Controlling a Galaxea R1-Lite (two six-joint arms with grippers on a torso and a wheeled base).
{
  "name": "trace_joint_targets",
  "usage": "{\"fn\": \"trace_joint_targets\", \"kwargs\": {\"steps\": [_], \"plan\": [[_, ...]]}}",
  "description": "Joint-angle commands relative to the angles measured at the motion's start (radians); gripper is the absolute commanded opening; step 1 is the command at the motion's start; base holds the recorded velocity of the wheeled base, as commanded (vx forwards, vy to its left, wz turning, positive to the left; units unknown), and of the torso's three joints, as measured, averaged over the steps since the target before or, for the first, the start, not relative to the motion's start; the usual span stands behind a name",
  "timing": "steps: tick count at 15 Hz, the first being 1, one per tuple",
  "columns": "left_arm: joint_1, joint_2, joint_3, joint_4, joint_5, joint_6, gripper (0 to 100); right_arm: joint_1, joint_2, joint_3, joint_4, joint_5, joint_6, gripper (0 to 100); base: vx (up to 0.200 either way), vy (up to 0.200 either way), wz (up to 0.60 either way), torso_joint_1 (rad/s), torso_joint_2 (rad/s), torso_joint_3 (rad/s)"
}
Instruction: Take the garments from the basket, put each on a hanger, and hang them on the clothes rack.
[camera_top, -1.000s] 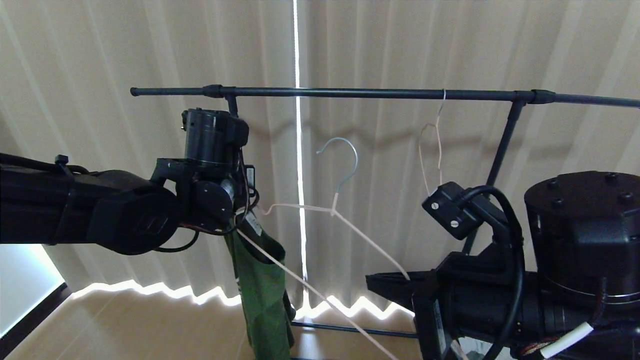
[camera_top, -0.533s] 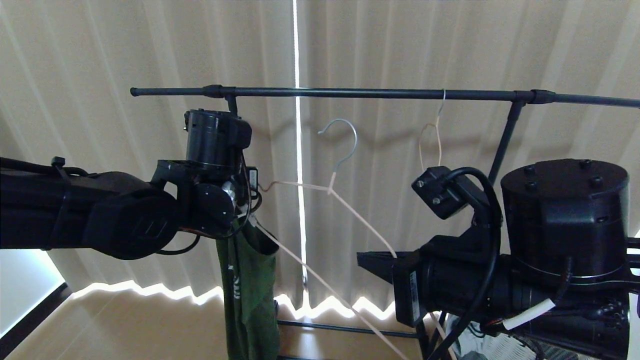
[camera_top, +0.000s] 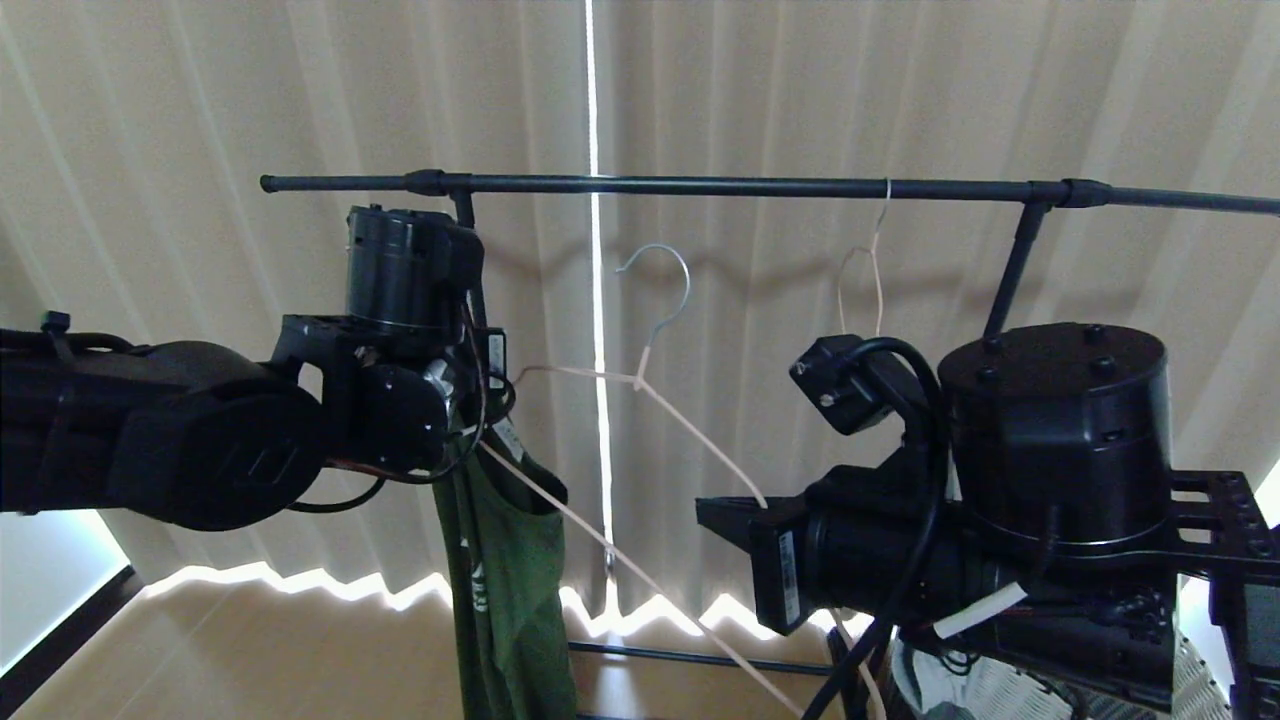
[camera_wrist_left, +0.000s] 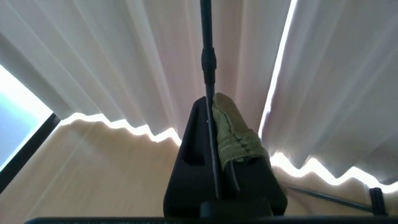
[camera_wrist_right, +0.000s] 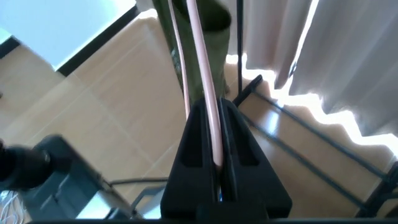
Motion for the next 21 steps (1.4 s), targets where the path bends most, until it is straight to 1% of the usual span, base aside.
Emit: {"fn": "trace_joint_targets", "kwargs": {"steps": [1, 4, 6, 8, 9, 10, 11, 12, 13, 16, 18, 20, 21], "plan": [[-0.005, -0.050, 0.039, -0.001, 0.000, 0.005, 0, -0.014, 0.042, -0.015, -0.011, -0.016, -0.002, 0, 0.000, 0.000, 0.00, 0.000, 0.00, 0.000], [0.003, -0.069, 0.050, 0.001, 0.000, 0.014, 0, -0.037, 0.048, -0.027, -0.011, -0.024, 0.000, 0, 0.000, 0.000, 0.00, 0.000, 0.00, 0.000], [-0.006, -0.085, 0.067, 0.001, 0.000, 0.023, 0, -0.052, 0.064, -0.044, -0.011, -0.025, 0.000, 0, 0.000, 0.000, 0.00, 0.000, 0.00, 0.000], [-0.062, -0.116, 0.085, 0.001, 0.000, 0.023, 0, -0.067, 0.097, -0.079, -0.013, -0.042, 0.003, 0, 0.000, 0.000, 0.00, 0.000, 0.00, 0.000], [-0.075, -0.118, 0.085, 0.001, 0.000, 0.023, 0, -0.067, 0.100, -0.084, -0.013, -0.047, 0.003, 0, 0.000, 0.000, 0.00, 0.000, 0.00, 0.000], [-0.118, -0.119, 0.081, 0.001, 0.000, 0.022, 0, -0.067, 0.108, -0.092, -0.013, -0.050, 0.001, 0, 0.000, 0.000, 0.00, 0.000, 0.00, 0.000], [-0.128, -0.119, 0.079, -0.001, 0.000, 0.022, 0, -0.067, 0.108, -0.093, -0.013, -0.050, 0.001, 0, 0.000, 0.000, 0.00, 0.000, 0.00, 0.000], [-0.174, -0.113, 0.067, -0.003, 0.000, 0.014, 0, -0.067, 0.122, -0.104, -0.014, -0.050, 0.003, 0, 0.000, 0.000, 0.00, 0.000, 0.00, 0.000], [-0.198, -0.107, 0.058, -0.003, 0.000, 0.002, 0, -0.067, 0.123, -0.108, -0.014, -0.050, 0.003, 0, 0.000, 0.000, 0.00, 0.000, 0.00, 0.000], [-0.249, -0.081, 0.019, -0.006, -0.001, -0.040, 0, -0.064, 0.136, -0.115, -0.014, -0.052, 0.004, 0, 0.000, 0.000, 0.00, 0.000, 0.00, 0.000], [-0.256, -0.085, 0.019, -0.007, -0.023, -0.041, 0, -0.061, 0.136, -0.108, -0.033, -0.050, 0.003, 0, 0.000, 0.000, 0.00, 0.000, 0.00, 0.000], [-0.256, -0.088, 0.019, -0.007, -0.072, -0.052, 0, -0.051, 0.137, -0.078, -0.113, -0.053, -0.005, 0, 0.000, 0.000, 0.00, 0.000, 0.00, 0.000], [-0.256, -0.096, 0.019, -0.007, -0.092, -0.055, 0, -0.051, 0.137, -0.069, -0.133, -0.053, -0.012, 0, 0.000, 0.000, 0.00, 0.000, 0.00, 0.000]]}}
